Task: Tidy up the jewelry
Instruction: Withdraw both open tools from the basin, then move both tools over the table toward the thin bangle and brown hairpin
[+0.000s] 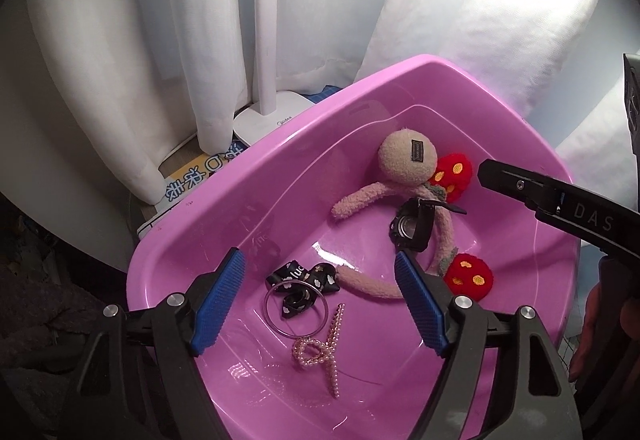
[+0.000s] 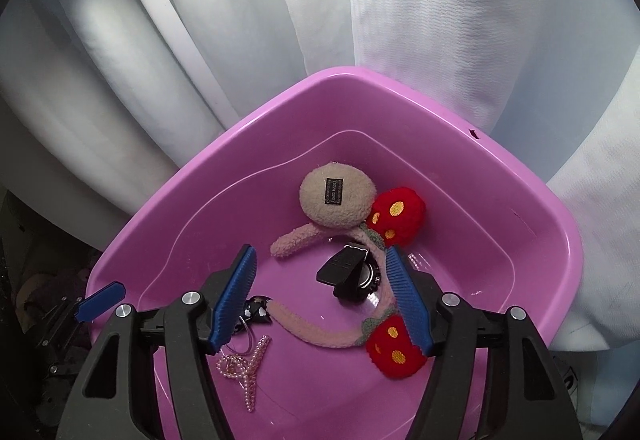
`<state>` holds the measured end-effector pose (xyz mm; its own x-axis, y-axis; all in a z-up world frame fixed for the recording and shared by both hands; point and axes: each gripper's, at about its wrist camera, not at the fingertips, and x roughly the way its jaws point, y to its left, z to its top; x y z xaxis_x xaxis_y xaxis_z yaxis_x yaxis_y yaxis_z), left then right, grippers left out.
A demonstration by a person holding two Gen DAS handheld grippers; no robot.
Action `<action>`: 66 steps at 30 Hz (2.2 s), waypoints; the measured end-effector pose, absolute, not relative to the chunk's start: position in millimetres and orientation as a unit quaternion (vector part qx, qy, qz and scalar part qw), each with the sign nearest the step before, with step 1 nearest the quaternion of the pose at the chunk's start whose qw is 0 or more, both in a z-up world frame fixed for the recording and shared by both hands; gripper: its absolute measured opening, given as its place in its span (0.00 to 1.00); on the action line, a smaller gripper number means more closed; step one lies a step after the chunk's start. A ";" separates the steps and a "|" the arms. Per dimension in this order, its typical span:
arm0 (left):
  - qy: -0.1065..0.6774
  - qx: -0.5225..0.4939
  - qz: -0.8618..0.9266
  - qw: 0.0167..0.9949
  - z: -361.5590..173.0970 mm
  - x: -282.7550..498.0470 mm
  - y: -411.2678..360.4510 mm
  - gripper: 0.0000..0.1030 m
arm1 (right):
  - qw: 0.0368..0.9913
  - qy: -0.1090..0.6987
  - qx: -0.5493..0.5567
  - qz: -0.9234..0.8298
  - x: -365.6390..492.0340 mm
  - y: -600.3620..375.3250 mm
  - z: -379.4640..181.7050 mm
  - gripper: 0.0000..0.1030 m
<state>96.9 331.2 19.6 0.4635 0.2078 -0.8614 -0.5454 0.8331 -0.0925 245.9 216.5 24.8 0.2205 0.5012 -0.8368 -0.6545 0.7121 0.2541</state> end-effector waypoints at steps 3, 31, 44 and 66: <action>0.464 -0.179 0.226 0.837 22.8 94.4 328.9 0.74 | 0.779 0.499 -0.075 0.373 241.7 213.2 29.5 0.62; 0.435 -0.157 0.221 0.858 54.7 70.0 269.6 0.84 | 0.797 0.469 -0.044 0.378 194.5 128.3 60.9 0.66; 0.434 -0.154 0.195 0.866 60.3 64.0 231.3 0.84 | 0.806 0.466 -0.018 0.364 178.0 67.4 63.3 0.66; 0.425 -0.110 0.141 0.887 60.6 59.5 148.7 0.92 | 0.841 0.453 0.051 0.291 138.4 -95.3 38.8 0.68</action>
